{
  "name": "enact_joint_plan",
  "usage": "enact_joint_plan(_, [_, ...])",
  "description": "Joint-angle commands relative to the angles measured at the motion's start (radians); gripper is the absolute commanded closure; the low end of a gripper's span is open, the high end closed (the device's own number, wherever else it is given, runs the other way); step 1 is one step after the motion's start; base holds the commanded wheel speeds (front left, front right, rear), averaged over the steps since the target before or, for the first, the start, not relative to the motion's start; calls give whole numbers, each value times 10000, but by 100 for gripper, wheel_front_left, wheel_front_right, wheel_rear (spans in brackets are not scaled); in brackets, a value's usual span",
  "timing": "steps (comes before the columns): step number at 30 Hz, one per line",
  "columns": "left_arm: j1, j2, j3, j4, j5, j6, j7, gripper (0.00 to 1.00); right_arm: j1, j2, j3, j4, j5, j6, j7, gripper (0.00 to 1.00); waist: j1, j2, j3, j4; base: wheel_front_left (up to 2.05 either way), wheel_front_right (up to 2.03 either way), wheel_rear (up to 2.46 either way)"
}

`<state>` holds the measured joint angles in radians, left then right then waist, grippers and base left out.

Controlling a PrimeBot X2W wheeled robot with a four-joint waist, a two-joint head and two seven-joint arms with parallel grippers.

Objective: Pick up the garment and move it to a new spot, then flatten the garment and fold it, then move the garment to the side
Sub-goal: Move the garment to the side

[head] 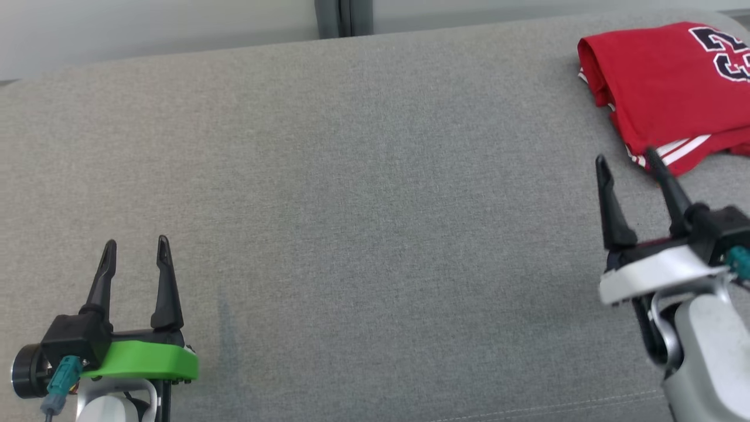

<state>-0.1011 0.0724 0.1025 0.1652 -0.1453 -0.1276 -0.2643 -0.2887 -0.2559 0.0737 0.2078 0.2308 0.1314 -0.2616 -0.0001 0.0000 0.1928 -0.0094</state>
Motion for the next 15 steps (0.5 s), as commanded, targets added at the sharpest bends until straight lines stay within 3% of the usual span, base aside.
enact_joint_plan(1, [222,-33,-16,57,-47,-26,9,0,424,228,-104,-164,-75,-15,-31,0,1,0,-337,180,0,0,0])
enact_joint_plan(15, [627,-31,-162,521,-70,-43,7,0,2655,1550,-481,-1137,-545,-13,-31,0,1,0,-1263,514,0,0,0])
